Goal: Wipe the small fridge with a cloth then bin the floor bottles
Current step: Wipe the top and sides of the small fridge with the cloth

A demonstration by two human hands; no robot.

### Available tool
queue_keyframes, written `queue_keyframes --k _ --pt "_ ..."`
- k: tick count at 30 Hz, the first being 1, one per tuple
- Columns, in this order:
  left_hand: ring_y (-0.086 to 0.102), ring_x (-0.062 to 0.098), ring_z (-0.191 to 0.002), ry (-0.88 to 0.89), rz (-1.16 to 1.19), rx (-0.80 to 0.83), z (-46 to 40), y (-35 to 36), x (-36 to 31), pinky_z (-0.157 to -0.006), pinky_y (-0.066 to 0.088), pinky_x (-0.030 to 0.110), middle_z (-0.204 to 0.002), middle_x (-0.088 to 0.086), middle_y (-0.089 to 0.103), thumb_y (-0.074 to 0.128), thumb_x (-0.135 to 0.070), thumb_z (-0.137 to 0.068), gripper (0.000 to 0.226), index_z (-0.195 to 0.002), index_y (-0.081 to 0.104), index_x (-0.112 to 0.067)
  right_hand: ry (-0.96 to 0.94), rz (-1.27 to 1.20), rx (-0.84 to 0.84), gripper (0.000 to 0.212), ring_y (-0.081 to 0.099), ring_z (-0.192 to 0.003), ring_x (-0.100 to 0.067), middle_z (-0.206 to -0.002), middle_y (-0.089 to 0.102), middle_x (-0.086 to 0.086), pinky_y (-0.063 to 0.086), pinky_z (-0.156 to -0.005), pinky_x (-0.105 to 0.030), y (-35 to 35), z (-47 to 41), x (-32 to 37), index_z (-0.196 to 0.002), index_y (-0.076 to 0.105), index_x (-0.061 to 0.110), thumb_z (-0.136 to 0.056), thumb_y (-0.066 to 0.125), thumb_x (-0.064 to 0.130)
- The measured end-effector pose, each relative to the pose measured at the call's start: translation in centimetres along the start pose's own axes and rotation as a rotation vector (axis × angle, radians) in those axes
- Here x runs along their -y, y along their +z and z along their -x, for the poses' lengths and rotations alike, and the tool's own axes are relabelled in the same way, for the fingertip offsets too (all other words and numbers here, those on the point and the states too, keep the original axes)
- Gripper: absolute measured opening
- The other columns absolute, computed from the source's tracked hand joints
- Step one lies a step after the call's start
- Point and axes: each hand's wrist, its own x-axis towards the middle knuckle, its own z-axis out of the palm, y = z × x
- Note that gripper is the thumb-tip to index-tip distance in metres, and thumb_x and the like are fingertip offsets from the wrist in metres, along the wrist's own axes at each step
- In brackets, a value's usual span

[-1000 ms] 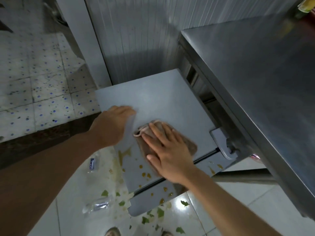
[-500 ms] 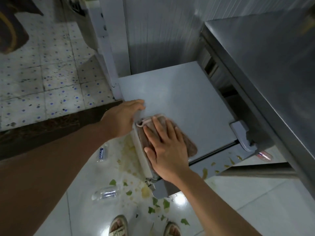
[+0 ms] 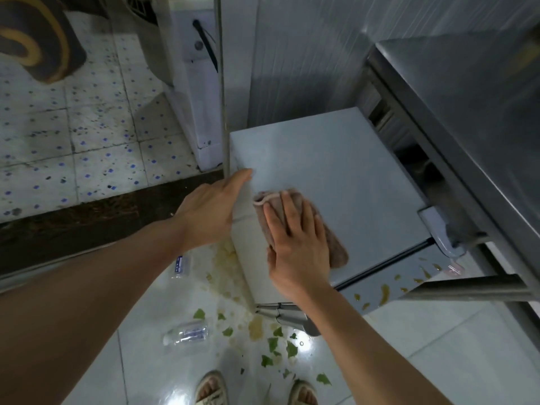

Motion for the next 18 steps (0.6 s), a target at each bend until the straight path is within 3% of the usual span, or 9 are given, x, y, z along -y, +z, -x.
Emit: queue_keyframes --k 5,8,13,18 --pt "0.044 0.028 -0.128 -0.039 0.067 0.054 0.8 -0.1 0.5 -0.103 0.04 0.046 -0.146 0.007 0.039 0.062 -0.017 -0.083 0.082 -0.146 0.01 -0.028 0.059 -0.018 0.029 0.078 -0.006 -0.146 -0.035 -0.16 -0.009 -0.004 -0.001 -0.117 -0.047 -0.4 -4.8 0.9 -0.151 0.003 0.033 -0.089 0.05 0.035" --pt "0.032 0.023 -0.138 -0.075 0.027 0.108 1.2 -0.1 0.7 -0.11 0.031 0.039 -0.153 0.005 0.027 0.061 -0.025 -0.084 0.086 -0.15 0.006 -0.021 0.097 -0.019 0.081 0.077 -0.011 -0.145 -0.037 -0.16 -0.013 -0.006 -0.003 -0.118 -0.047 -0.8 -7.6 1.5 -0.151 0.0 0.033 -0.091 0.047 0.039" --pt "0.029 0.023 -0.139 -0.065 0.032 0.056 1.8 0.1 -1.0 -0.111 0.031 0.041 -0.154 0.005 0.025 0.059 -0.014 -0.085 0.081 -0.149 0.009 -0.018 -0.002 -0.014 0.07 0.082 -0.014 -0.146 -0.031 -0.157 -0.022 0.0 -0.005 -0.118 -0.044 -0.9 -1.2 -0.1 -0.151 -0.005 0.033 -0.09 0.05 0.037" --pt "0.027 0.02 -0.14 -0.011 -0.003 -0.025 2.8 1.4 -4.2 -0.112 0.028 0.039 -0.154 0.003 0.027 0.055 -0.008 -0.086 0.073 -0.148 0.018 -0.018 -0.037 -0.04 0.025 0.078 0.007 -0.146 -0.039 -0.161 0.004 -0.009 0.009 -0.118 -0.051 -0.4 6.3 -2.4 -0.151 0.022 0.024 -0.082 0.057 0.034"
